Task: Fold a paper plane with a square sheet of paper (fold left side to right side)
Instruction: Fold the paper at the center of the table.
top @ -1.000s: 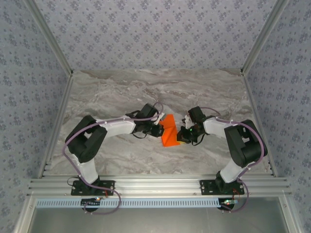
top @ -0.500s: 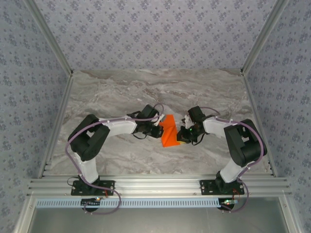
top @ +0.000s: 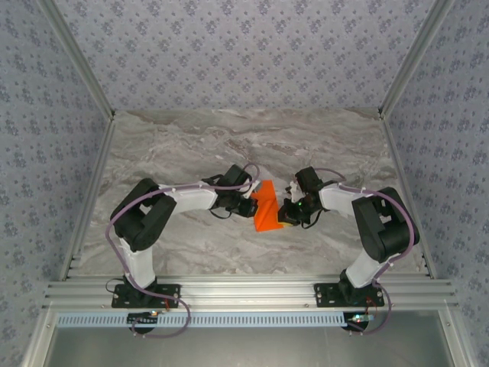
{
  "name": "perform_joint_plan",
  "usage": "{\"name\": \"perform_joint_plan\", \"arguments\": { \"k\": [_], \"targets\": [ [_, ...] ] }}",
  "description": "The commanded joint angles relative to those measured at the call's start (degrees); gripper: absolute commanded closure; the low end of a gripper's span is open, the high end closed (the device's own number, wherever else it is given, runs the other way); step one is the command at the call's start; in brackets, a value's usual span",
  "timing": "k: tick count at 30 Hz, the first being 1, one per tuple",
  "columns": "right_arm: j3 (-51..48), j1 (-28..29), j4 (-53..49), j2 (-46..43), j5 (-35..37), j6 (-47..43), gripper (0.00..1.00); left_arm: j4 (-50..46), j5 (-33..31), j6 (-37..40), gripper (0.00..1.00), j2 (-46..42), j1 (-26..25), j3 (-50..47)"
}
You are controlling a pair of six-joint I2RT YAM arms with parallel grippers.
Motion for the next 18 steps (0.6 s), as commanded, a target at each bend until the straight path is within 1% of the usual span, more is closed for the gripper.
{"name": "perform_joint_plan", "arguments": {
  "k": [1,18],
  "targets": [
    [0.2,0.6,-3.1,1.9,2.2,-1.0,0.93,-1.2,-0.4,1.3,1.0,1.1,0.3,1.8],
    [0.2,0.7,-3.1,2.0,2.3,-1.2,0.92,-2.7,-0.2,2.2,1.0,2.5,0.2,2.7]
  ]
}}
